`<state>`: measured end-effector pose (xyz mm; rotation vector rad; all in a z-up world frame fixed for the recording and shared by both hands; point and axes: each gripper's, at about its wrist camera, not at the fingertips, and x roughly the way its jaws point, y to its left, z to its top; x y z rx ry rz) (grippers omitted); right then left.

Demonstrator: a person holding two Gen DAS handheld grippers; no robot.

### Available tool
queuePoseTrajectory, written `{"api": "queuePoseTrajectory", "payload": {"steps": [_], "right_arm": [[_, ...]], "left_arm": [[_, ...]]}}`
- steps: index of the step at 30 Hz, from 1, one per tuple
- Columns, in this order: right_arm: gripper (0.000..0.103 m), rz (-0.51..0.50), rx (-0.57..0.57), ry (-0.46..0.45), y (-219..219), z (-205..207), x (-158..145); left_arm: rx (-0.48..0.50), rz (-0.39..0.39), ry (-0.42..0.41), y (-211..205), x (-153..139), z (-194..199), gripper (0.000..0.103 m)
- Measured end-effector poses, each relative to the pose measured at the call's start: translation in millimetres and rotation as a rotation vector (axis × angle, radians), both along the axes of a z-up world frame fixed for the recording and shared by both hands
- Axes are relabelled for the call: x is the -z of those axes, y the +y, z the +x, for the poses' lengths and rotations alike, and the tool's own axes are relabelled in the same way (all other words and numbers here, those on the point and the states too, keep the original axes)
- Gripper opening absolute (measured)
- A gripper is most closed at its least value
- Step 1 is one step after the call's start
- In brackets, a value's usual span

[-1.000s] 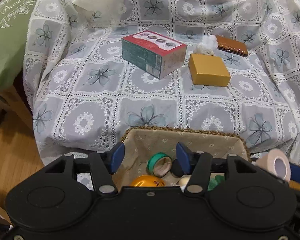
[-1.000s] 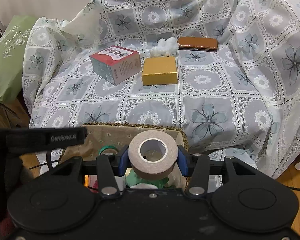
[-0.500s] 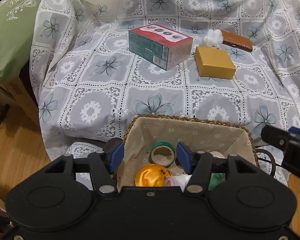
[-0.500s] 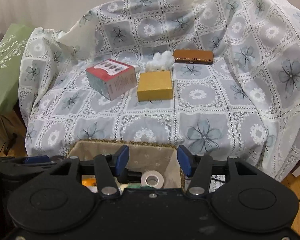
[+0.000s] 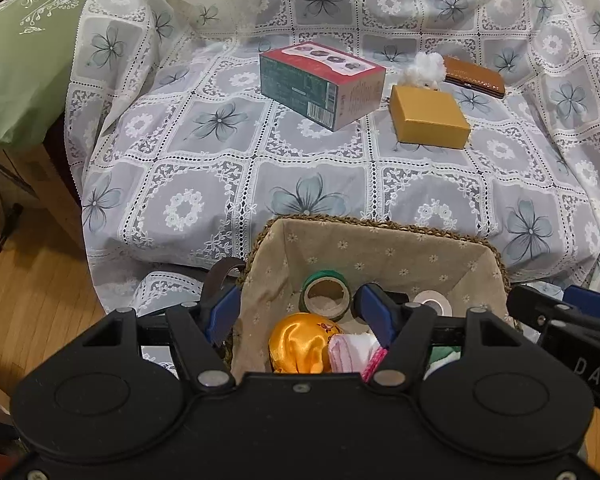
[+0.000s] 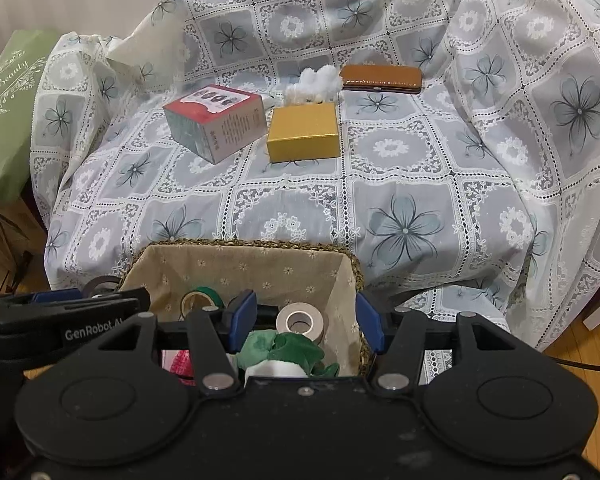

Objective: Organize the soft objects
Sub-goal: 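Reach the left tool to the white packet while the right tool reaches the white plush bunny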

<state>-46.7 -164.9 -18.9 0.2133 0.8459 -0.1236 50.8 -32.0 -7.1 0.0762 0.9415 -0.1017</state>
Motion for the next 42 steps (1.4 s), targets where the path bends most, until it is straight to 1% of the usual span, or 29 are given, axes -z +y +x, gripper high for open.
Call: {"api": "queuePoseTrajectory", "payload": {"steps": [15,18,20,21,25,29,31,33,35,42], "right_arm": [[0.058,0.007,-0.001,0.026,-0.4,1.7,5.2],[0.061,0.005,-0.004,0.032,0.6,2.9,7.2],[0.065,0.006,-0.007,0.037,1.1,4.7,8.6],[0.066,0.007,-0.008,0.043,1.4,6.2,10.1],[0.069,0.014,-0.008,0.075,1.9,12.4,17.2],[0.072,0.028,-0.003,0.11,0.0,21.4,24.2],[0.075,0.033,0.003,0.129,-2.1,26.1,27.6],[0.076,0.039,0.007,0.147,-4.6,31.0,30.4],[0.08,0.043,0.014,0.164,-7.9,36.3,32.8],[0.084,0.062,0.023,0.213,-19.9,62.1,35.2]], "left_arm": [[-0.008,0.002,0.02,0.4,5.0,-0.6,0.064],[-0.01,0.002,0.026,1.1,6.3,-0.8,0.065],[-0.012,0.001,0.03,1.2,7.2,-0.7,0.07],[-0.012,0.001,0.032,1.2,8.0,-0.4,0.074],[-0.014,0.008,0.046,0.3,12.7,1.8,0.075],[-0.007,0.013,0.084,-1.3,19.3,8.5,0.076],[-0.005,0.014,0.104,-1.6,22.2,12.5,0.08],[-0.004,0.013,0.12,-1.7,24.1,15.8,0.081],[0.001,0.011,0.135,-1.6,24.7,20.2,0.081],[0.039,0.026,0.149,-6.0,18.0,40.6,0.083]]}}
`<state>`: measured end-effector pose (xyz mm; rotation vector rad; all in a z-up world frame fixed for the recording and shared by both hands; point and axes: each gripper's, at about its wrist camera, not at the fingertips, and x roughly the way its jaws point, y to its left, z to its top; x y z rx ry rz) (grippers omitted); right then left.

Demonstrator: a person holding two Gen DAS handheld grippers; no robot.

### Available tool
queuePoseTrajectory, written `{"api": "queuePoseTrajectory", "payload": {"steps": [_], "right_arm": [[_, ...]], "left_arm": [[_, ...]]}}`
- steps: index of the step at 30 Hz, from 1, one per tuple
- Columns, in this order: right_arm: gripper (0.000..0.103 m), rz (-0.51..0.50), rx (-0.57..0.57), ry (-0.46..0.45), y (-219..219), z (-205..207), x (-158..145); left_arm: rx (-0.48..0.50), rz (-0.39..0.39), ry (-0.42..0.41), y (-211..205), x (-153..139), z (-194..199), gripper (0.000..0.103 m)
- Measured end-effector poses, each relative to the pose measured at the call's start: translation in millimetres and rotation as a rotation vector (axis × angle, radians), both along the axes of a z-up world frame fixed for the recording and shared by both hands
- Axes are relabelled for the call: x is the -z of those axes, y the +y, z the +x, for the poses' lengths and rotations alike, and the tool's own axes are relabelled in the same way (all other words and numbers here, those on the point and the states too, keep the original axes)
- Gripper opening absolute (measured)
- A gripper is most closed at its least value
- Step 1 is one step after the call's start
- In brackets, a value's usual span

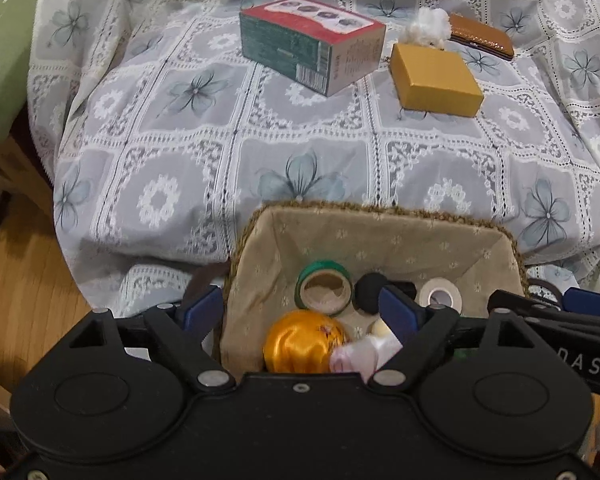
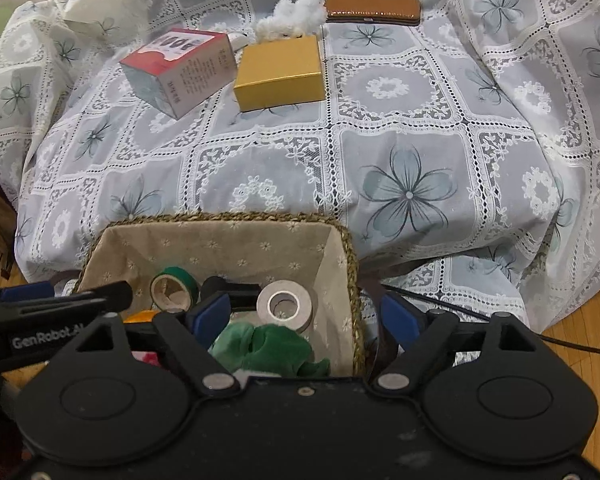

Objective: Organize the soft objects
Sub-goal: 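Reach the left tool to the white packet while the right tool reaches the white plush bunny, then close the left tool on the white packet while the right tool grips the white bunny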

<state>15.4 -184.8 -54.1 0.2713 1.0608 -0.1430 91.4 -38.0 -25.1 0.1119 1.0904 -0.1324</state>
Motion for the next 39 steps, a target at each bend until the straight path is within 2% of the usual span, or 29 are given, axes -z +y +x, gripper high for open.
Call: {"api": "queuePoseTrajectory", "payload": {"steps": [13,21,27,34,39], "right_arm": [[0.088,-0.003,-0.027,-0.02,-25.1,64.0,-23.2],[0.089,-0.066,-0.054,-0.094,-39.7,118.3,-47.0],[0.089,-0.127,-0.05,-0.162,-54.7,160.1,-65.2],[0.089,-0.164,-0.03,-0.196,-68.3,214.0,-67.8],[0.089,-0.153,-0.06,-0.199,-67.8,252.4,-57.9]], "left_arm": [[0.086,0.006,-0.027,-11.5,-21.9,62.8,0.083],[0.133,0.027,-0.083,-22.2,-38.6,104.7,0.083],[0.146,0.004,-0.109,-27.1,-54.6,142.7,0.084],[0.136,0.032,-0.164,-35.1,-69.3,190.7,0.084],[0.138,0.028,-0.161,-42.8,-74.6,226.2,0.084]]}}
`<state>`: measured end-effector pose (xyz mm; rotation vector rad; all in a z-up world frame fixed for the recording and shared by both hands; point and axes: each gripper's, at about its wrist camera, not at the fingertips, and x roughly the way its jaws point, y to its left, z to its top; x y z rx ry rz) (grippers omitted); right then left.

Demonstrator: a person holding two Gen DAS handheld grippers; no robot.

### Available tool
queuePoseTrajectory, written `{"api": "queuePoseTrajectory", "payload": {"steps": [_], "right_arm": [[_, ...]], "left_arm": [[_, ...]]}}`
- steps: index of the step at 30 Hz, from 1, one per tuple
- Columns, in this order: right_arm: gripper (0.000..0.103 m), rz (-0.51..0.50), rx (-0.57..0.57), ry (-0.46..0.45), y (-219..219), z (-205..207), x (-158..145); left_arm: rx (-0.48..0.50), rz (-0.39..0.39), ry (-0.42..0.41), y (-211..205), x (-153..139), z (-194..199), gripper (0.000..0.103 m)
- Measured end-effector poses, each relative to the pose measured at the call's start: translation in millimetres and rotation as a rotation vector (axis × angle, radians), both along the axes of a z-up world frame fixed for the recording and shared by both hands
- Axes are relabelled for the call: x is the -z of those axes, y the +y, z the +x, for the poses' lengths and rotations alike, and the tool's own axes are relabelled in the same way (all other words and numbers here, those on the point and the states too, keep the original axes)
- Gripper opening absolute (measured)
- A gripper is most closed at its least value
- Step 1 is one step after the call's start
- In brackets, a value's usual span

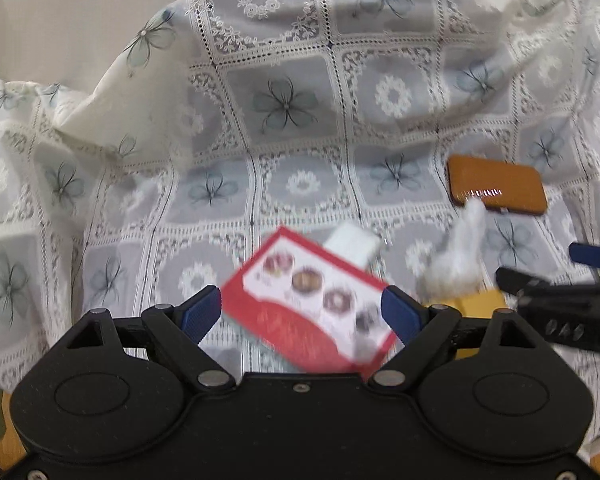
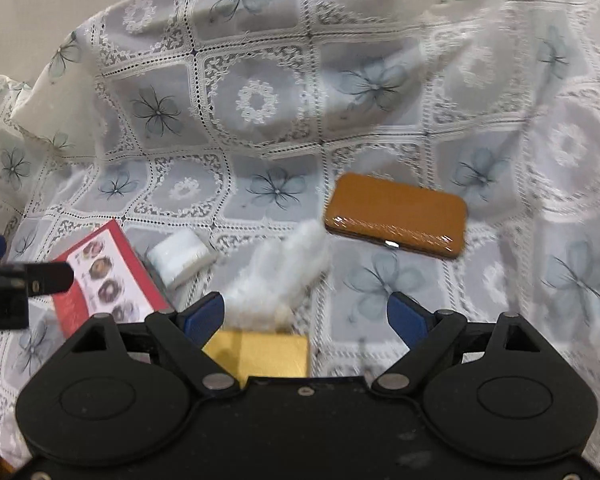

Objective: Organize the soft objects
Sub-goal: 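Close the left tool on the white packet while the right tool grips the white bunny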

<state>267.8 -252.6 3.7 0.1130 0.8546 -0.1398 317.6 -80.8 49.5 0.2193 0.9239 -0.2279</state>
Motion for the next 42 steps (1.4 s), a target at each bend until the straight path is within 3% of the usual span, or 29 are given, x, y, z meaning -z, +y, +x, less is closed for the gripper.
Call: {"api": "queuePoseTrajectory", "payload": {"steps": [9,12,14,16,23,31,35,37,40,42], "right_arm": [[0.086,-0.022,-0.033,0.07,8.7,53.8,41.0],[0.071,0.008,-0.05,0.087,6.2,60.0,50.6],[0.05,0.06,-0.067,0.088,1.3,61.8,52.9],[0.046,0.101,-0.076,0.084,-2.1,63.8,52.5],[0.029,0.076,-0.009,0.044,-20.9,65.2,48.2],[0.03,0.11,0.064,0.052,-56.8,66.7,59.1],[0.04,0.149,0.087,0.051,-69.1,67.5,60.8],[0.047,0.152,0.092,0.044,-72.5,67.1,60.1],[0.054,0.153,0.088,0.033,-74.6,63.0,55.5],[0.058,0.151,0.083,0.032,-74.2,61.1,53.4]], "left_arm": [[-0.006,0.01,0.036,-16.5,5.3,45.9,0.084],[0.011,0.041,0.03,-26.9,11.2,55.5,0.084],[0.025,0.056,0.035,-33.8,15.8,61.7,0.084],[0.043,0.065,0.042,-40.4,20.5,66.0,0.085],[0.081,0.086,0.098,-60.7,39.6,84.7,0.085],[0.118,0.174,0.147,-80.9,68.2,97.9,0.087],[0.153,0.24,0.141,-92.2,79.2,98.7,0.085],[0.158,0.227,0.183,-94.5,85.9,102.9,0.066],[0.149,0.212,0.243,-93.7,97.8,109.1,0.054],[0.15,0.224,0.225,-94.4,101.8,109.8,0.053]]}}
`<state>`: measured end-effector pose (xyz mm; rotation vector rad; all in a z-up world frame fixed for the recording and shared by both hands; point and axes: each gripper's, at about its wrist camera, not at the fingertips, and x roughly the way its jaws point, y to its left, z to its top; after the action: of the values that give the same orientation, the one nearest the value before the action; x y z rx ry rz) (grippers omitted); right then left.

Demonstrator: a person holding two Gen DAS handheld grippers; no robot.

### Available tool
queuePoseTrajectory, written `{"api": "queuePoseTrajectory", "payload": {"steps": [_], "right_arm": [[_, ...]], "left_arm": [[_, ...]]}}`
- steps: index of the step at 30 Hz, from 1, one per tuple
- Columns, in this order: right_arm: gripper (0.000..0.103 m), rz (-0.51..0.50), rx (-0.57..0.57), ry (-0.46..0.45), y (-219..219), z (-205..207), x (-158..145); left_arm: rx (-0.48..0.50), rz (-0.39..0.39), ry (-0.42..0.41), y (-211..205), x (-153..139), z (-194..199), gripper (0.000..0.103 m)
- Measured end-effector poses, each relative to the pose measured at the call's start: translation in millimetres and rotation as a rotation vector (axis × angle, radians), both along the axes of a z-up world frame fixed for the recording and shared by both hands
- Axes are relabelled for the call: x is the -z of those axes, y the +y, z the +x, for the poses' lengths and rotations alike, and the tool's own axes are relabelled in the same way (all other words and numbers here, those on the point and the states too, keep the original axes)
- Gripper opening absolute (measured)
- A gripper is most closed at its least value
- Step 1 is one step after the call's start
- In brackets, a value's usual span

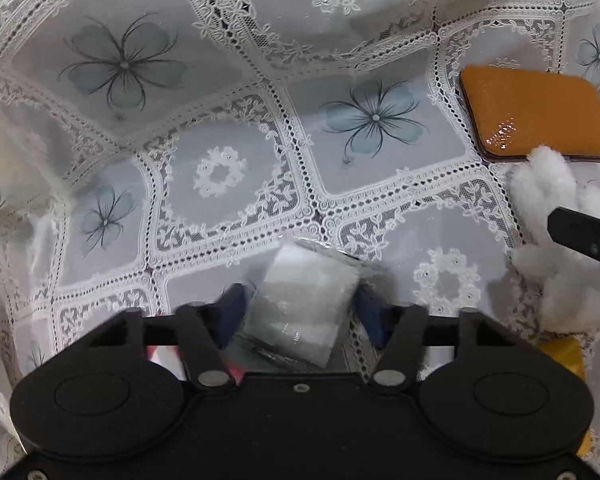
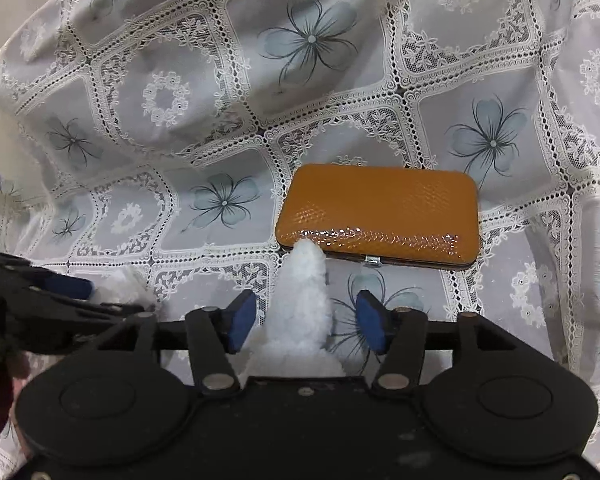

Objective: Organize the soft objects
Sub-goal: 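Close the left tool on the white packet while the right tool grips the white bunny, then carry the packet and bunny back over the basket with both tools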

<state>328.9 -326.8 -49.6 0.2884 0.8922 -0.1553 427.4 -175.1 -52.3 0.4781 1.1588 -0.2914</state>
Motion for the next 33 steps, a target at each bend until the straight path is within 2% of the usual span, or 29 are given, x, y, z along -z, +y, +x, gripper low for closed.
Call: {"api": "queuePoseTrajectory", "payload": {"steps": [7,11,13,14,15,20,33], "right_arm": [[0.072,-0.058,-0.048,0.014,16.6,-6.8,-1.8],[0.072,-0.136,-0.082,0.043,29.7,-6.9,6.6],[0.068,-0.163,-0.087,0.067,33.3,-6.1,12.7],[0.062,-0.169,-0.089,0.082,33.4,-5.6,15.8],[0.042,-0.156,-0.098,0.099,33.4,-4.8,18.7],[0.04,-0.12,-0.098,0.083,31.4,-7.3,13.0],[0.041,-0.088,-0.141,-0.016,54.3,-21.3,-33.7]], "left_arm": [[-0.035,-0.053,-0.007,7.4,0.4,6.7,0.052],[-0.058,-0.075,-0.016,9.1,-1.5,9.6,0.052],[-0.065,-0.089,-0.021,10.9,-3.6,8.7,0.052],[-0.067,-0.092,-0.026,10.4,-4.8,7.9,0.052],[-0.069,-0.096,-0.034,11.3,-6.4,7.1,0.052],[-0.081,-0.126,-0.058,14.5,-21.3,7.8,0.052],[-0.1,-0.208,-0.125,33.3,-76.7,-16.5,0.052]]}}
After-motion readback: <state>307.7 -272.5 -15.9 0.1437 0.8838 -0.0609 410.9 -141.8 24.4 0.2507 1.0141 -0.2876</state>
